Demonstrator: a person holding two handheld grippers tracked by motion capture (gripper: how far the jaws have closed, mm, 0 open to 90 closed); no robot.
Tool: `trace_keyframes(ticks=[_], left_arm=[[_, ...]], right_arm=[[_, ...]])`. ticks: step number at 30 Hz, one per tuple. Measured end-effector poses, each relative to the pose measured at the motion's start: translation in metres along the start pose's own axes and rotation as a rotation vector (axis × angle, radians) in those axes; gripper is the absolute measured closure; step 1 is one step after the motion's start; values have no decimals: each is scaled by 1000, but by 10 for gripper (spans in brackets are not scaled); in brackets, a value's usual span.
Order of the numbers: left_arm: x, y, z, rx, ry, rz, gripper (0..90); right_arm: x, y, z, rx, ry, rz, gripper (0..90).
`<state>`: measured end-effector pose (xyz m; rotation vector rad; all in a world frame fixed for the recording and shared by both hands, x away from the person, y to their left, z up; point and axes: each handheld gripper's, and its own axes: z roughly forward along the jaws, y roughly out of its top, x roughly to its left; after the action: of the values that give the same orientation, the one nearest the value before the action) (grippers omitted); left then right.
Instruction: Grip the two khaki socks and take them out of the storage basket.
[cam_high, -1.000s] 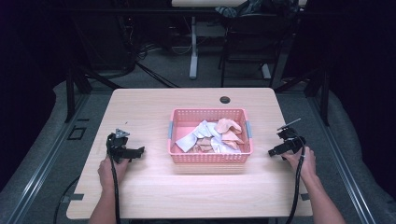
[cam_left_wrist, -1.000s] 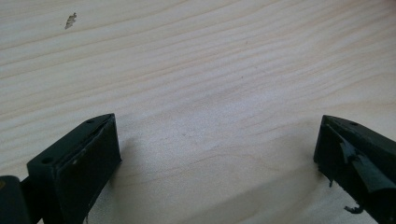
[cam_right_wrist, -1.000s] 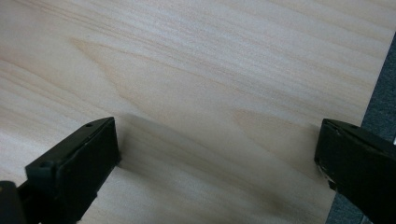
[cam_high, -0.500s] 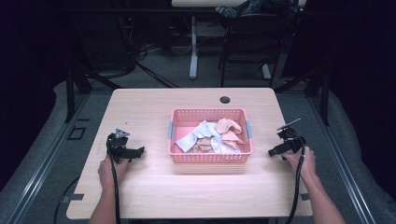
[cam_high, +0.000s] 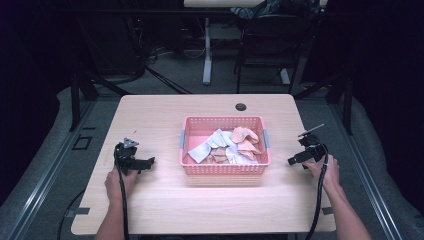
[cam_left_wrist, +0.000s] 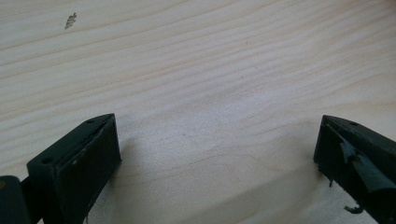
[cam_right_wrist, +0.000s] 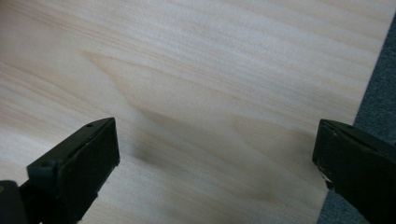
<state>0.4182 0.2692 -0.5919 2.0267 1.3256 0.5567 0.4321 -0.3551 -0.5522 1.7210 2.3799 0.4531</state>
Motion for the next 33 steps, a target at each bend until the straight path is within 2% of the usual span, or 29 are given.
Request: trace_keyframes(ticks=[14,19,20,26,33], left_arm=[[0,0,0,0,0,2,1],[0,0,0,0,0,0,1],[0,0,0,0,0,0,1],[0,0,0,0,0,2,1],[0,0,0,0,1,3,1]], right_arm=[[11,9,-21,0,5,-40,6],[20,16,-32,-39,13,-46,12],[23,20,-37,-36,9,-68,15],[28,28,-45,-57,18,-71,18],[37,40,-55,-68,26,-98,25]])
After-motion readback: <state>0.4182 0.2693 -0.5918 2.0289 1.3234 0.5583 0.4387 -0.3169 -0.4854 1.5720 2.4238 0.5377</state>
